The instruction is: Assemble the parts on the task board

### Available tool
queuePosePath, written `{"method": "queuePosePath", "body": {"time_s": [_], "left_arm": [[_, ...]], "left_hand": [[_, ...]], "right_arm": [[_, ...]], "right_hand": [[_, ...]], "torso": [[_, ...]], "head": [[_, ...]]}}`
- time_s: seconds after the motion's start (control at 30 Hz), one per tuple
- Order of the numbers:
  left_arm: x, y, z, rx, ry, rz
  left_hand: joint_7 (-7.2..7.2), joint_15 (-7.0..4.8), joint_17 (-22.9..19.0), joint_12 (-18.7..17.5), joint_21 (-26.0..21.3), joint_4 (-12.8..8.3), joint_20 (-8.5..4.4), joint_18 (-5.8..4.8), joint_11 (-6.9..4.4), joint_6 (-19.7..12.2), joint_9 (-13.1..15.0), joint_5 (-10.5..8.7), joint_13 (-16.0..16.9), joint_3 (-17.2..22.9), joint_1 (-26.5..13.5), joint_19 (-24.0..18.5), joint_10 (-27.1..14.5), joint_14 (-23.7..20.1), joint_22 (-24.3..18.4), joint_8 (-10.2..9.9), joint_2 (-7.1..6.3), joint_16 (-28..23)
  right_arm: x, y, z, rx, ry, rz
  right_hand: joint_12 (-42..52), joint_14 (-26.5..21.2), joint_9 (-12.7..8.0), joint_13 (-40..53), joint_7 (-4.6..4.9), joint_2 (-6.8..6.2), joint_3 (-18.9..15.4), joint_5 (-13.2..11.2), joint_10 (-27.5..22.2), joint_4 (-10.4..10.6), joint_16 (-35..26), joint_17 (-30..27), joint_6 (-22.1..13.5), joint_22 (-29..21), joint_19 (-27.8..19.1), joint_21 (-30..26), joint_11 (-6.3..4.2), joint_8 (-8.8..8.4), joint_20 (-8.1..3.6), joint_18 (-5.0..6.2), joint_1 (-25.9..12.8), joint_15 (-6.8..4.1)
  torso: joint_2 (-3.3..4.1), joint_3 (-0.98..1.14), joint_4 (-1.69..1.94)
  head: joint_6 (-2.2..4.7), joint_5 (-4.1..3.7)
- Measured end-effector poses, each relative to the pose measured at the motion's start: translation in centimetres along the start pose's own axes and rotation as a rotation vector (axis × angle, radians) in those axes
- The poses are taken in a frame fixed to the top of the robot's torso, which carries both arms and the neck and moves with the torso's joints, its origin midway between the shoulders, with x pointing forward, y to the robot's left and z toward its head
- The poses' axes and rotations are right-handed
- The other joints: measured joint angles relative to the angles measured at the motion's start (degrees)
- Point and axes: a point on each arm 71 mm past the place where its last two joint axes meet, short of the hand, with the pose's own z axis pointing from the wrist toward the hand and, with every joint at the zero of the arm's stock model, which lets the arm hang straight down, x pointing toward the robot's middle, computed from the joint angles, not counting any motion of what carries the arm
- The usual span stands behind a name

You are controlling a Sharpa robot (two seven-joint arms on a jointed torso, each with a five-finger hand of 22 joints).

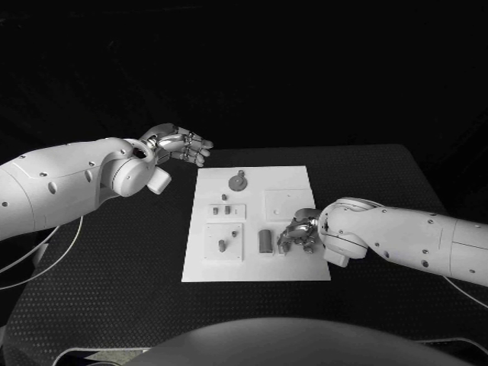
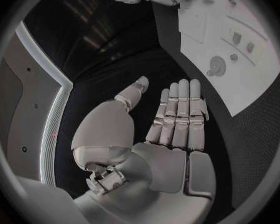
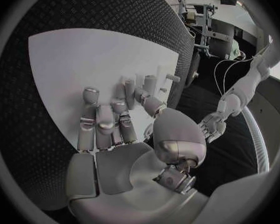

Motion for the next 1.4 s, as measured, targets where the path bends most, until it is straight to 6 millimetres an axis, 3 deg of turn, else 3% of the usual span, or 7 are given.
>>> {"method": "queuePosePath", "body": {"time_s": [0.53, 0.77, 0.93, 1.03, 1.2, 1.4], "left_arm": [[-0.04, 0.06, 0.02, -0.003, 0.001, 0.0], [-0.02, 0.07, 0.02, -0.003, 0.002, 0.001], [-0.03, 0.08, 0.03, -0.003, 0.002, 0.001], [-0.02, 0.08, 0.03, -0.003, 0.002, 0.001], [-0.02, 0.09, 0.03, -0.004, 0.002, 0.001], [-0.03, 0.1, 0.03, -0.004, 0.002, 0.001]], "left_hand": [[0.0, 0.18, 0.1, 0.0, 0.0, 0.0, 0.0, -0.07, 0.0, 0.0, 0.0, 0.0, 0.0, 0.0, 0.0, 0.0, 0.0, 0.2, 0.0, 0.0, 0.0, 0.0], [0.0, 0.18, 0.1, 0.0, 0.0, 0.0, 0.0, -0.13, 0.0, 0.0, 0.0, 0.0, 0.0, 0.0, 0.0, 0.0, 0.0, 0.2, 0.0, 0.0, 0.0, 0.0], [0.0, 0.18, 0.1, 0.0, 0.0, 0.0, 0.0, -0.34, 0.0, 0.0, 0.0, 0.0, 0.0, 0.0, 0.0, 0.0, 0.0, 0.2, 0.0, 0.0, 0.0, 0.0], [0.0, 0.19, 0.1, 0.0, 0.0, 0.0, 0.0, -0.35, 0.0, 0.0, 0.0, 0.0, 0.0, 0.0, 0.0, 0.0, 0.0, 0.2, 0.0, 0.0, 0.0, 0.0], [0.0, 0.18, 0.1, 0.0, 0.0, 0.0, 0.0, -0.36, 0.0, 0.0, 0.0, 0.0, 0.0, 0.0, 0.0, 0.0, 0.0, 0.2, 0.0, 0.0, 0.0, 0.0], [0.0, 0.18, 0.1, 0.0, 0.0, 0.0, 0.0, -0.38, 0.0, 0.0, 0.0, 0.0, 0.0, 0.0, 0.0, 0.0, 0.0, 0.2, 0.0, 0.0, 0.0, 0.0]], "right_arm": [[0.3, 0.13, -0.02, -0.002, 0.02, 0.025], [0.27, 0.1, 0.03, -0.002, 0.02, 0.025], [0.24, 0.03, 0.05, 0.0, 0.022, 0.024], [0.24, 0.02, 0.05, -0.002, 0.024, 0.023], [0.21, 0.01, 0.04, -0.004, 0.026, 0.021], [0.21, -0.01, 0.04, -0.006, 0.029, 0.02]], "right_hand": [[0.0, 0.1, 0.0, 0.0, -0.2, 0.0, -0.1, 0.3, 0.0, -0.1, 0.0, 0.0, 0.2, 0.0, 0.0, 0.0, 0.0, 0.23, 0.0, -0.31, 0.0, 0.1], [0.0, -0.2, -0.2, -0.2, -0.2, -0.22, -0.4, 0.3, 0.0, 0.3, 0.0, -0.6, 0.2, 0.0, 0.0, 0.0, 0.0, 0.26, 0.01, 0.32, 0.1, -0.11], [0.0, -1.0, -0.7, -0.3, 0.15, -7.06, -1.3, 0.5, 0.1, 4.5, 0.0, -1.5, -0.2, 0.0, 0.0, -0.3, -0.09, -0.26, 0.02, 0.93, -3.2, -0.25], [0.0, -1.1, -0.9, -0.3, 0.42, -9.84, -1.1, 0.5, -0.3, 6.6, 0.0, -1.5, -0.4, 0.0, 0.0, -0.3, 0.25, -0.24, 0.02, 0.95, -4.8, -0.27], [0.0, -1.1, -1.1, -0.3, 0.43, -11.65, -0.7, 0.5, -0.5, 8.3, 0.0, -1.5, -0.5, 0.0, 0.0, -0.3, 0.11, -0.24, 0.02, 0.95, -5.9, -0.27], [0.0, -1.3, -1.2, -0.3, 0.43, -12.09, -0.5, 0.5, -0.5, 8.9, 0.0, -1.5, -0.5, 0.0, 0.0, -0.3, 0.12, -0.24, 0.02, 0.94, -6.0, -0.1]], "torso": [[0.01, 0.02, -0.01], [0.01, 0.02, -0.01], [0.01, 0.02, -0.02], [0.01, 0.02, -0.02], [0.01, 0.03, -0.02], [0.01, 0.02, -0.02]], "head": [[0.0, -0.02], [0.0, -0.02], [0.0, -0.01], [0.0, -0.01], [0.0, -0.02], [0.0, -0.05]]}}
